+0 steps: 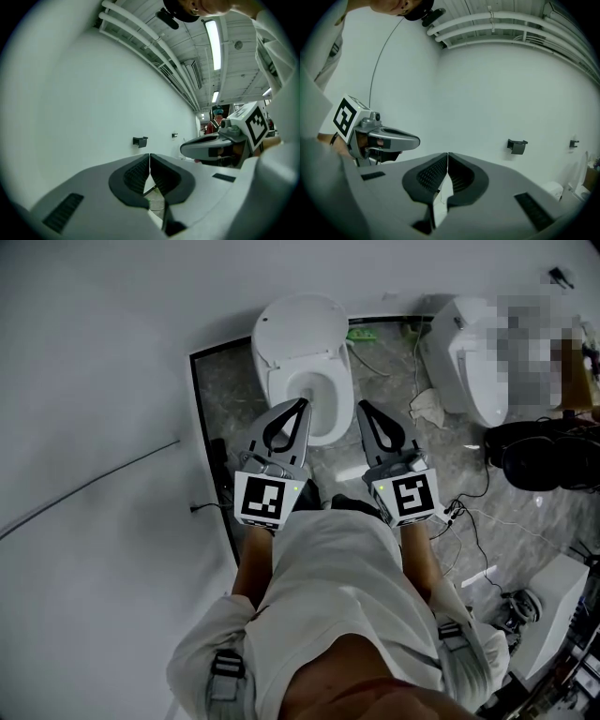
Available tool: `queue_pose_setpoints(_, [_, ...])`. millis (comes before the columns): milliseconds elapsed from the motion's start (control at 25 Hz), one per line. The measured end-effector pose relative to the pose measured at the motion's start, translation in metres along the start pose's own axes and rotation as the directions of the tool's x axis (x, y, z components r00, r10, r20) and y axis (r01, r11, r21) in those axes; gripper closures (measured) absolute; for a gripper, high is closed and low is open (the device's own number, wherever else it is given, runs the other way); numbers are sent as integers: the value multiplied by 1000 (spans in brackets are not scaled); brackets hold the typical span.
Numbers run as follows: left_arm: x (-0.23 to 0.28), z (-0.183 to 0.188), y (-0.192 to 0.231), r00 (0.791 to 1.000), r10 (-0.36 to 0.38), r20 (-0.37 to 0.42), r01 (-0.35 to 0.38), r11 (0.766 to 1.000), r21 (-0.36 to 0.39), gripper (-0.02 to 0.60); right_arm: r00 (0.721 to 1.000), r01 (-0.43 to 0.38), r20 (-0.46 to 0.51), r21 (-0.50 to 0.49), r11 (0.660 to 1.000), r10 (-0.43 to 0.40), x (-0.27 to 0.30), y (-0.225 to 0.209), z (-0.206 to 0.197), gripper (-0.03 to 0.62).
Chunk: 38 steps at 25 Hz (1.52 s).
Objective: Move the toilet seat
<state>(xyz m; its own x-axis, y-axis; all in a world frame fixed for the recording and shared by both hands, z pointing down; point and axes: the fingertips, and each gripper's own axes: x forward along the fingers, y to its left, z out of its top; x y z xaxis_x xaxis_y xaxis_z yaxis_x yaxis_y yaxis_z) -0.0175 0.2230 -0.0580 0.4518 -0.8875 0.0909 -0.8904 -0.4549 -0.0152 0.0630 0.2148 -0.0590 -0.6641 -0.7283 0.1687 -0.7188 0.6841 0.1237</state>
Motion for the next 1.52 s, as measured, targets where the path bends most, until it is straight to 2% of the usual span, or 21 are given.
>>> queue_pose_setpoints(200, [15, -30, 9, 999, -23, -31, 22, 999, -27, 558, 998, 5, -64, 14, 1000, -4, 19, -2, -28, 572])
queue_pose_setpoints(360, [29, -71, 21, 997, -33, -76, 28, 998, -62, 558, 995, 8, -103, 22, 1000, -6, 40, -3, -59, 572])
queue_pose_setpoints(720, [44, -148, 38, 984, -35, -176, 6, 986, -165, 558, 964, 26, -267, 77, 997, -5, 66, -8, -141, 572])
queue_pose_setpoints(1040, [69, -210, 56, 976, -29, -214, -12, 982, -187, 558, 940, 66, -340, 101, 993, -28, 86, -16, -208, 572])
queue_pose_setpoints(1280, [87, -251, 59, 969, -26, -247, -17, 985, -172, 558, 929, 86, -367, 97, 992, -45, 98, -28, -250, 572])
queue_pose_setpoints(1520, [100, -286, 60, 963, -4, -270, -47, 982, -182, 558, 920, 79, -392, 126, 989, -24, 110, -31, -295, 572])
